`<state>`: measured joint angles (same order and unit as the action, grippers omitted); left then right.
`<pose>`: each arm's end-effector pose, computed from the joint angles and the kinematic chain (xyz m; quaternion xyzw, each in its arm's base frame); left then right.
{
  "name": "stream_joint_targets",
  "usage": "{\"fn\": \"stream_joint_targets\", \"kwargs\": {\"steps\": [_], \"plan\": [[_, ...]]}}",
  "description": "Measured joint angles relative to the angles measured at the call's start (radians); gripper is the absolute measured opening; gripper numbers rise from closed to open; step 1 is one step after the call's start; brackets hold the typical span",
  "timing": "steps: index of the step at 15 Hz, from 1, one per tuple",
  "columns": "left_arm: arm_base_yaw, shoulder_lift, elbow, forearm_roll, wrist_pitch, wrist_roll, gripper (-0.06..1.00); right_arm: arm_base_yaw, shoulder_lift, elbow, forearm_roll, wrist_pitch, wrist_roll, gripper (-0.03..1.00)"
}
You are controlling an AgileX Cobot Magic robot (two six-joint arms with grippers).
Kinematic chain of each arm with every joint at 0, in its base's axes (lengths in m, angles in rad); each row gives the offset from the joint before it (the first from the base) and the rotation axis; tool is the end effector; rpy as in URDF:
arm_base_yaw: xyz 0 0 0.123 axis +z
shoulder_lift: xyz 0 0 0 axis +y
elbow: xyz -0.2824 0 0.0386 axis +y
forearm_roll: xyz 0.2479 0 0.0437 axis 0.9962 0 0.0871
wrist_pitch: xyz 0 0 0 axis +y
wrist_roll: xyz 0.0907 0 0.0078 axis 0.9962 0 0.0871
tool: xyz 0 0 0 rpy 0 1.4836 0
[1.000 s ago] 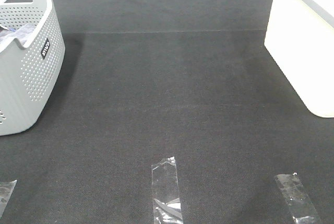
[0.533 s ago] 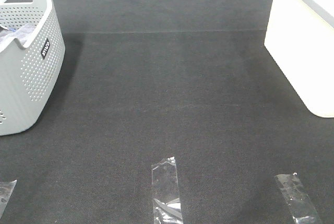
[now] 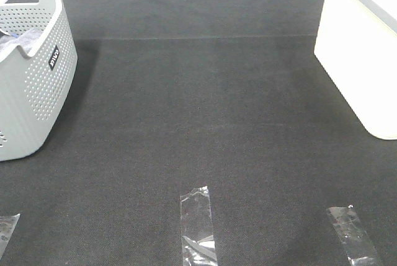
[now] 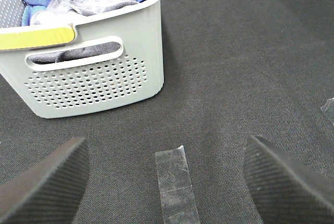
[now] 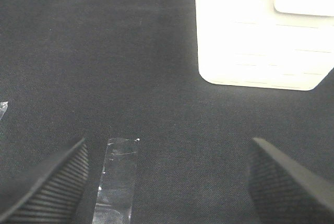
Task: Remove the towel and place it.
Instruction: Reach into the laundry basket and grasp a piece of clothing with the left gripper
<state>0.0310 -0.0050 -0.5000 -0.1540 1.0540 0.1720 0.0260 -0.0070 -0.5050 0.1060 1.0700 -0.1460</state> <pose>-0.0055 -0.0123 0.2785 0.0626 0.8453 -0.0233 0.5300 -0.0074 0.0083 0.2781 -0.0757 0.8480 0.0215 0.5242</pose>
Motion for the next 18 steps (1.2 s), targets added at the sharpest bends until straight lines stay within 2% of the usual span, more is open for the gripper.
{"fn": "stream_joint_targets", "kwargs": {"steps": [18], "plan": [[0.0,0.0,0.0,0.0,0.0,0.0,0.77,0.0,0.0,0.0,0.0,0.0,0.0,0.78]]}}
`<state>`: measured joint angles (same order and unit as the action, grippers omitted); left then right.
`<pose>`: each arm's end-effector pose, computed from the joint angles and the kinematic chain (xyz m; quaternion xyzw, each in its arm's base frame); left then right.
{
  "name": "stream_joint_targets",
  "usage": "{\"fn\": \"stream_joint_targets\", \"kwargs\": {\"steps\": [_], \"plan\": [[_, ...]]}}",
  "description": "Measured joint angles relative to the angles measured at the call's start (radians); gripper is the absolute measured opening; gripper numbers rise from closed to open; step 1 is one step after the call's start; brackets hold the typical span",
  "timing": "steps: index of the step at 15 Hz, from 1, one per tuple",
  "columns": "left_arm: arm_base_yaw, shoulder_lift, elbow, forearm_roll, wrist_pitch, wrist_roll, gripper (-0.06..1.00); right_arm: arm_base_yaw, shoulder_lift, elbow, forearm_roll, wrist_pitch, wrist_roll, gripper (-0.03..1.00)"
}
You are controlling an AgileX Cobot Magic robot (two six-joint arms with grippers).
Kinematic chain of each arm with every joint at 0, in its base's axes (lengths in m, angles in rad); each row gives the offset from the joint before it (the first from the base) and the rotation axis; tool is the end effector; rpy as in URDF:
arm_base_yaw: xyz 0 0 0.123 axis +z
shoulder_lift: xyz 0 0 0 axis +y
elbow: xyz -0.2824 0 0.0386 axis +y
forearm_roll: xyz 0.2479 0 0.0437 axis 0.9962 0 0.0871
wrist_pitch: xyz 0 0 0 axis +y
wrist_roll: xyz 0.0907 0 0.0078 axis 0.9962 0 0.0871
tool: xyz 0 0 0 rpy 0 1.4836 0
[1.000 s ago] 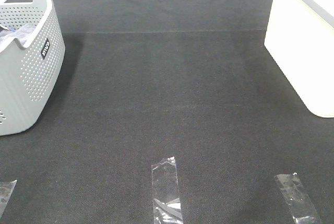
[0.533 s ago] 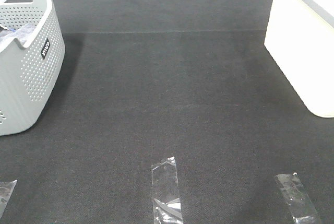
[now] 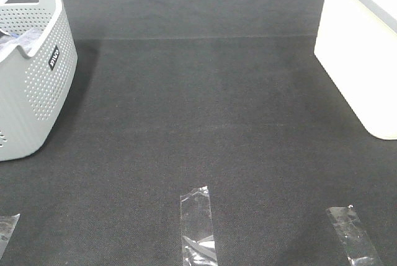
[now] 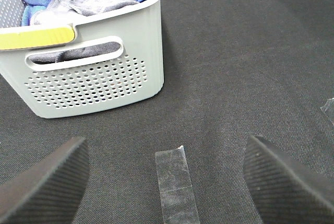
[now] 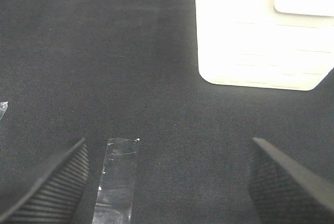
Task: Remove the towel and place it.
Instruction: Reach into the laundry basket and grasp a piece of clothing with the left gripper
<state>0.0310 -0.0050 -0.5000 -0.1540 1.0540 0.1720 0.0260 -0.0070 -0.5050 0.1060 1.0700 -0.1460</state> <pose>-0.0055 -0.0123 0.2785 0.0626 0.8453 -0.0233 0.5300 -0.0074 0.0083 0.2781 -0.0757 0.8480 0.0215 0.5242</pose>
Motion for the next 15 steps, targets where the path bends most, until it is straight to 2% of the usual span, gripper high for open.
{"fn": "stream_joint_targets", "kwargs": {"steps": [12,15], "plan": [[0.0,0.0,-0.006,-0.002,-0.013,0.0,0.77,0.0,0.0,0.0,0.0,0.0,0.0,0.78],[0.0,0.138,-0.054,-0.005,-0.238,-0.001,0.77,0.0,0.0,0.0,0.0,0.0,0.0,0.78]]}}
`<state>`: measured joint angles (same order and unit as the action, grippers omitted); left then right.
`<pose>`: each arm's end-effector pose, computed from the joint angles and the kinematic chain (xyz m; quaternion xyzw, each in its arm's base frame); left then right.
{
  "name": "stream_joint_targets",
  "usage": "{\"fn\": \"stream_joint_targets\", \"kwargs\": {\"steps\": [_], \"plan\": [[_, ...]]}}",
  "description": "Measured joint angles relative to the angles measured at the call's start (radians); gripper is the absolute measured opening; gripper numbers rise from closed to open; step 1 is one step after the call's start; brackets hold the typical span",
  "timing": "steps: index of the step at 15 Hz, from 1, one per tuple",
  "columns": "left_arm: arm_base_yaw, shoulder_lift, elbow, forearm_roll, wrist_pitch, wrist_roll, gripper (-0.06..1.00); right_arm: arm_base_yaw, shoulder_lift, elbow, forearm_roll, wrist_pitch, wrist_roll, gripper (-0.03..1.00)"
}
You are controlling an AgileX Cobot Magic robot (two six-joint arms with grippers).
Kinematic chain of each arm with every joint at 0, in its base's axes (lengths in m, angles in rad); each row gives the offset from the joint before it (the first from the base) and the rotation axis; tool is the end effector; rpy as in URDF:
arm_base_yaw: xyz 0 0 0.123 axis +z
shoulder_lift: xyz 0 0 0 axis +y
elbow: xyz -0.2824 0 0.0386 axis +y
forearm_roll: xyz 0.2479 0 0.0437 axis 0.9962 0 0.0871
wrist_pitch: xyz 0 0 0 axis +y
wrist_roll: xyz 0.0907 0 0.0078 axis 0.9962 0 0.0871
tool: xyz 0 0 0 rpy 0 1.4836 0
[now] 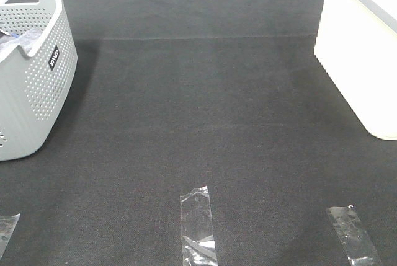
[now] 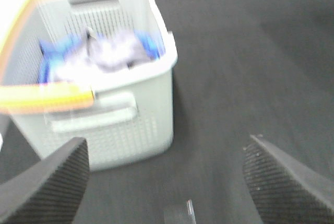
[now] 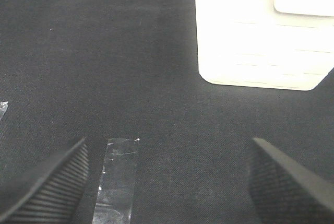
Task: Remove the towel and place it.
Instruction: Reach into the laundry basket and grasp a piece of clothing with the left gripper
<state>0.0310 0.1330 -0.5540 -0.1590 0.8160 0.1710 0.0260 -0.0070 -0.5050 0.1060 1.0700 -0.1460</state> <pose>0.0202 -0.0099 0.3129 0.0465 0.8033 -0.0191 0.5934 -0.0074 0.0083 0.2781 -0.0757 0.8480 0.0215 0.5242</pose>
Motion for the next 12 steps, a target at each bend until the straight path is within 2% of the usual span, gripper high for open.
{"fn": "stream_joint_targets", "kwargs": {"steps": [3,5,8,10,12], "plan": [[0.0,0.259,-0.056,0.004,-0.297,0.0,0.77,0.0,0.0,0.0,0.0,0.0,0.001,0.78],[0.0,0.467,-0.154,0.039,-0.382,0.0,0.76,0.0,0.0,0.0,0.0,0.0,0.001,0.78],[0.0,0.786,-0.349,0.093,-0.356,0.0,0.73,0.0,0.0,0.0,0.0,0.0,0.001,0.78],[0.0,0.996,-0.489,0.137,-0.283,-0.021,0.72,0.0,0.0,0.0,0.0,0.0,0.001,0.78],[0.0,1.178,-0.636,0.225,-0.192,-0.064,0.72,0.0,0.0,0.0,0.0,0.0,0.001,0.78]]}}
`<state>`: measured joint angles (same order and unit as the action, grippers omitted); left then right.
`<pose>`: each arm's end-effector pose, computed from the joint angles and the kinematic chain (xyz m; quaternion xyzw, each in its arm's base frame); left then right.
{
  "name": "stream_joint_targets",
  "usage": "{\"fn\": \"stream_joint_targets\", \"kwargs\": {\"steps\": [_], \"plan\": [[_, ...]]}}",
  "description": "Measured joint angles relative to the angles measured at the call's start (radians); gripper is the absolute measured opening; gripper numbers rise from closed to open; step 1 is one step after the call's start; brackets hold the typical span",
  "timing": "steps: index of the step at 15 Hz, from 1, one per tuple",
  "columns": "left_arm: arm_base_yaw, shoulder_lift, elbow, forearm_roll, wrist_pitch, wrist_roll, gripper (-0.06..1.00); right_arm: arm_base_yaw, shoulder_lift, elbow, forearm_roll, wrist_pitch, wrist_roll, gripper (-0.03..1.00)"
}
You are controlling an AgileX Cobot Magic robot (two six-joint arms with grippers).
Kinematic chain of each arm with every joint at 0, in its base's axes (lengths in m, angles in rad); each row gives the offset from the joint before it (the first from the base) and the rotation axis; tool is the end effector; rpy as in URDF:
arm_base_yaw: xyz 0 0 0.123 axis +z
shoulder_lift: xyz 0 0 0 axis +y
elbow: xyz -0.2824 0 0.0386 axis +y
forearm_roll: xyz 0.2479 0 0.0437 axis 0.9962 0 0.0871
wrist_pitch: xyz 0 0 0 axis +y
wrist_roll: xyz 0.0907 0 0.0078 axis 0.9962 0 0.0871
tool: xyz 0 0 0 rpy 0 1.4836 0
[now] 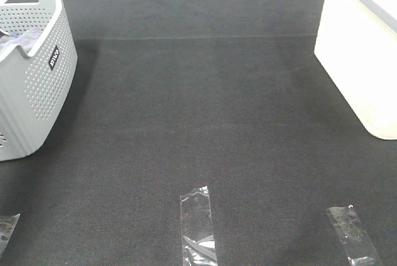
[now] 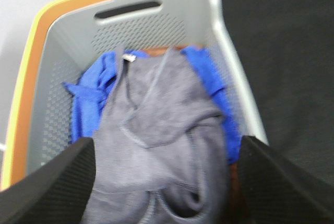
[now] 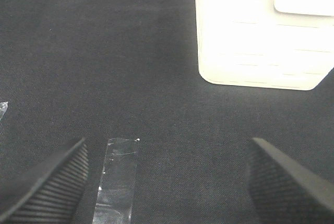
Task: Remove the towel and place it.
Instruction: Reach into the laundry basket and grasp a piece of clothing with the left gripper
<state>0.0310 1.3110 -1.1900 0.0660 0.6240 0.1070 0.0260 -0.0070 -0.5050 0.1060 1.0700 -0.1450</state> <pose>0.2878 0.0124 0.3637 0.0496 0.8959 0.0594 0.4375 -0.0074 0.0083 0.2781 -0.0753 0.8480 0.0218 0.5242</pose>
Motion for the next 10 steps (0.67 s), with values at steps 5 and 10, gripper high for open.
{"fn": "stream_joint_targets", "kwargs": {"steps": [5,10], "plan": [[0.0,0.418,-0.378,0.28,0.168,-0.152,0.68,0.0,0.0,0.0,0.0,0.0,0.0,0.78],[0.0,0.708,-0.68,0.381,0.244,-0.287,0.62,0.0,0.0,0.0,-0.01,0.0,0.0,0.78]]}}
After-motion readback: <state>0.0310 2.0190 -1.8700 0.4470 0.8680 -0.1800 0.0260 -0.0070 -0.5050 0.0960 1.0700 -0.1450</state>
